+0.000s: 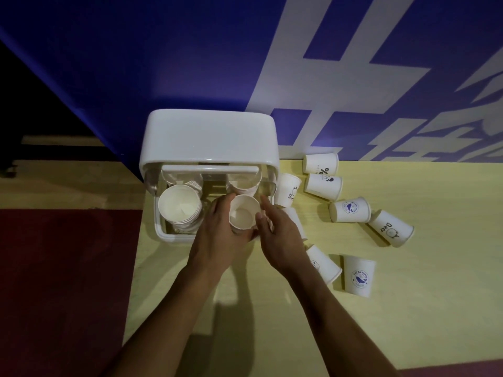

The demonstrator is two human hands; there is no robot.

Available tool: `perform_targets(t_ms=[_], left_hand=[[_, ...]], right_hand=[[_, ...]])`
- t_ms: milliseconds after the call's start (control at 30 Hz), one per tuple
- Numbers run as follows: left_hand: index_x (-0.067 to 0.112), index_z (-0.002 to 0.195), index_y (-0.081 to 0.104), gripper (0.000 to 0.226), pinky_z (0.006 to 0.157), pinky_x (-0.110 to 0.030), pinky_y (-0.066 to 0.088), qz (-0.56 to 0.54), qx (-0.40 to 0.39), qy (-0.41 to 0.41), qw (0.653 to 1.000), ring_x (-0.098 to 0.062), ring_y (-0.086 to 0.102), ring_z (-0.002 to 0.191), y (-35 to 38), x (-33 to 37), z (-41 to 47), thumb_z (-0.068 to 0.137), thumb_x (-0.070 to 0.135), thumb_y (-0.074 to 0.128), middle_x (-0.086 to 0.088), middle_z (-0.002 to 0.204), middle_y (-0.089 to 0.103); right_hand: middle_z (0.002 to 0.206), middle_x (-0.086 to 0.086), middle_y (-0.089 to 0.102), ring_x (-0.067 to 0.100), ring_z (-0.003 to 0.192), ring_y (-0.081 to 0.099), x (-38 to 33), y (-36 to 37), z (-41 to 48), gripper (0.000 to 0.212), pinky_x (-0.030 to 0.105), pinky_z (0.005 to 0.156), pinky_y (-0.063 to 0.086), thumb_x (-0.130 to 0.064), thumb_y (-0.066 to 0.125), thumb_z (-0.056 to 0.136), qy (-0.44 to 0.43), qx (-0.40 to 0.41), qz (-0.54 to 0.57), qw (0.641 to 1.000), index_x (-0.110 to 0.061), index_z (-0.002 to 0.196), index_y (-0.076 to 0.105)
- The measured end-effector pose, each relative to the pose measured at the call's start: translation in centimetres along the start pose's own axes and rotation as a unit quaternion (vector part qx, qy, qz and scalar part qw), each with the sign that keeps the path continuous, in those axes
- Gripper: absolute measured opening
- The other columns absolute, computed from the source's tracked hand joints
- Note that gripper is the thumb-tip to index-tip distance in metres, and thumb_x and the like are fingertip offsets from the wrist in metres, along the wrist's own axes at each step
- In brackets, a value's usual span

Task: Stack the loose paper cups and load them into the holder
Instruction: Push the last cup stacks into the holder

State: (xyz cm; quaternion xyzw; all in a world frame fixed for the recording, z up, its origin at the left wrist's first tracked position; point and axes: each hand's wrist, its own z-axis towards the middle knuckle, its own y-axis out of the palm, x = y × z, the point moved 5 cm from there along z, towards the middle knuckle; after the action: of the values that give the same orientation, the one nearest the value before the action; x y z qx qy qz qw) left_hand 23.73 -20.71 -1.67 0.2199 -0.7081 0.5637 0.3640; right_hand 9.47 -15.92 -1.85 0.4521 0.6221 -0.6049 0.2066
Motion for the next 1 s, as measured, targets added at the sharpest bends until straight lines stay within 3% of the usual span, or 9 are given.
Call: perform_targets(t_ms=[100,200,300,400,467,533,700,833,1000], left_hand=[[0.022,0.145,0.045,0.091,0.098,-0.033,0.05,0.017,0.024,0.051,0.998,-0.018,0.049,0.131,-0.7,1.1,-1.3,0.071,0.051,0.089,0.001,0.143,0.051],[0.017,0.142,0.047,0.077,0.098,-0.034,0.052,0.058,0.052,0.117,0.99,-0.023,0.049,0.133,-0.2,4.4,-3.7,0.081,0.056,0.074,-0.003,0.145,0.049],[0.021,0.141,0.048,0.068,0.096,-0.026,0.052,0.058,-0.007,0.162,0.985,-0.016,0.05,0.131,3.3,8.5,-3.8,0.086,0.056,0.068,0.003,0.147,0.047],[0.022,0.148,0.043,0.072,0.102,-0.031,0.048,0.101,-0.061,0.178,0.977,-0.017,0.044,0.137,8.5,12.8,0.1,0.088,0.048,0.073,0.005,0.155,0.04],[0.021,0.151,0.04,0.073,0.104,-0.035,0.049,0.147,-0.093,0.185,0.967,-0.019,0.041,0.141,10.9,14.1,3.6,0.09,0.046,0.071,0.002,0.159,0.036],[0.02,0.153,0.039,0.073,0.105,-0.037,0.05,0.179,-0.112,0.176,0.961,-0.021,0.042,0.141,13.8,15.4,7.5,0.091,0.044,0.071,-0.001,0.159,0.037],[0.018,0.151,0.041,0.059,0.105,-0.039,0.045,0.262,-0.107,0.164,0.945,-0.026,0.048,0.135,18.8,17.0,15.6,0.099,0.035,0.061,-0.004,0.154,0.045],[0.017,0.15,0.039,0.054,0.106,-0.039,0.045,0.338,-0.132,0.164,0.917,-0.025,0.052,0.132,21.7,16.2,17.6,0.101,0.031,0.057,-0.005,0.149,0.05],[0.02,0.144,0.038,0.065,0.102,-0.039,0.049,0.333,-0.15,0.121,0.923,-0.028,0.056,0.127,23.4,14.8,18.2,0.091,0.035,0.073,-0.006,0.143,0.053]], right_hand=[[0.134,-0.011,0.063,0.003,0.12,0.057,1.1,-2.5,-0.9,0.042,0.027,0.1,0.045,-0.035,0.049,0.108,0.021,0.047,0.041,0.998,-0.029,0.149,0.051],[0.134,-0.013,0.063,0.004,0.12,0.06,3.8,-6.5,-2.1,0.039,0.027,0.1,0.047,-0.033,0.055,0.106,0.06,0.099,0.049,0.992,-0.027,0.145,0.057],[0.129,-0.005,0.07,0.006,0.112,0.064,6.8,-11.1,-2.4,0.037,0.022,0.09,0.046,-0.03,0.058,0.104,0.105,0.143,0.021,0.984,-0.021,0.139,0.063],[0.121,-0.007,0.071,0.004,0.103,0.062,9.4,-15.7,-1.7,0.035,0.004,0.074,0.04,-0.03,0.057,0.104,0.127,0.146,-0.002,0.981,-0.02,0.136,0.064],[0.123,-0.006,0.07,0.008,0.107,0.064,10.0,-17.3,-1.3,0.034,-0.002,0.075,0.038,-0.028,0.058,0.104,0.126,0.143,0.002,0.982,-0.019,0.136,0.064],[0.128,-0.003,0.07,0.01,0.112,0.065,11.3,-19.7,-0.8,0.036,0.002,0.081,0.041,-0.027,0.059,0.103,0.127,0.136,-0.005,0.983,-0.018,0.138,0.063],[0.134,-0.005,0.068,0.014,0.122,0.062,14.5,-23.8,1.0,0.041,0.036,0.104,0.051,-0.033,0.062,0.101,0.115,0.099,-0.031,0.988,-0.023,0.141,0.062],[0.138,-0.005,0.065,0.013,0.126,0.06,16.1,-24.7,2.6,0.041,0.03,0.104,0.05,-0.033,0.063,0.101,0.092,0.049,-0.062,0.993,-0.024,0.141,0.06],[0.142,-0.004,0.062,0.015,0.13,0.056,17.8,-25.2,5.0,0.044,0.025,0.102,0.046,-0.035,0.061,0.102,0.087,0.004,-0.078,0.993,-0.022,0.143,0.058]])
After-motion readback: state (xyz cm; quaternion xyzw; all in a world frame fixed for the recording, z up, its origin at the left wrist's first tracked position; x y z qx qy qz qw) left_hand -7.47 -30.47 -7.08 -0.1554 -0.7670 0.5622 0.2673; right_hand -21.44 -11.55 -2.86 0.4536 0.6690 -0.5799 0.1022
